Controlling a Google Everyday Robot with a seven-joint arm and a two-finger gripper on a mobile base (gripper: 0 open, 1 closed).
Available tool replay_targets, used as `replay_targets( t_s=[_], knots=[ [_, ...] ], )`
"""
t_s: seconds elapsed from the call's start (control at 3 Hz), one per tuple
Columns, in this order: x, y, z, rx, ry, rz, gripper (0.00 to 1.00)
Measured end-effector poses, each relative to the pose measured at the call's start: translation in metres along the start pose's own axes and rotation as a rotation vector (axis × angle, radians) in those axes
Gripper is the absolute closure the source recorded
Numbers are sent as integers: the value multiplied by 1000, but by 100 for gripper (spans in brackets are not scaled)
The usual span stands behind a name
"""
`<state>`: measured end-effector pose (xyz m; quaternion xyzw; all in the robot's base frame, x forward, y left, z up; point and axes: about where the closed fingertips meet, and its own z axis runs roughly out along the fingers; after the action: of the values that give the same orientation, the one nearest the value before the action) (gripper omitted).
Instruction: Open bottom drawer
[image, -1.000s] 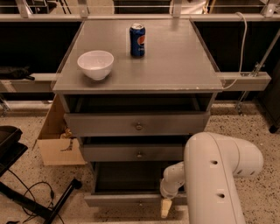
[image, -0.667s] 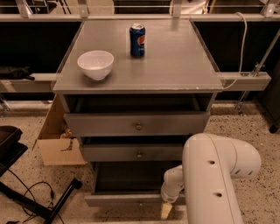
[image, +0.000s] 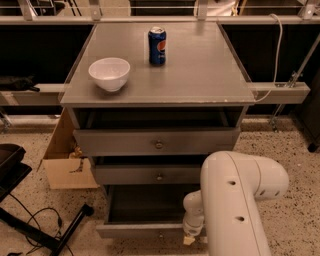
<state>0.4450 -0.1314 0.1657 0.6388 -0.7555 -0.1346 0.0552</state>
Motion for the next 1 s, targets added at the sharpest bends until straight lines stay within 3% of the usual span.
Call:
replay_targets(
  t_s=[0.33, 0.67, 1.0],
  knots=[
    [-1, -4, -2, 0, 0, 0, 87],
    [-2, -6, -3, 0, 0, 0, 100],
    [-2, -7, -6, -7, -3, 13, 100]
  ],
)
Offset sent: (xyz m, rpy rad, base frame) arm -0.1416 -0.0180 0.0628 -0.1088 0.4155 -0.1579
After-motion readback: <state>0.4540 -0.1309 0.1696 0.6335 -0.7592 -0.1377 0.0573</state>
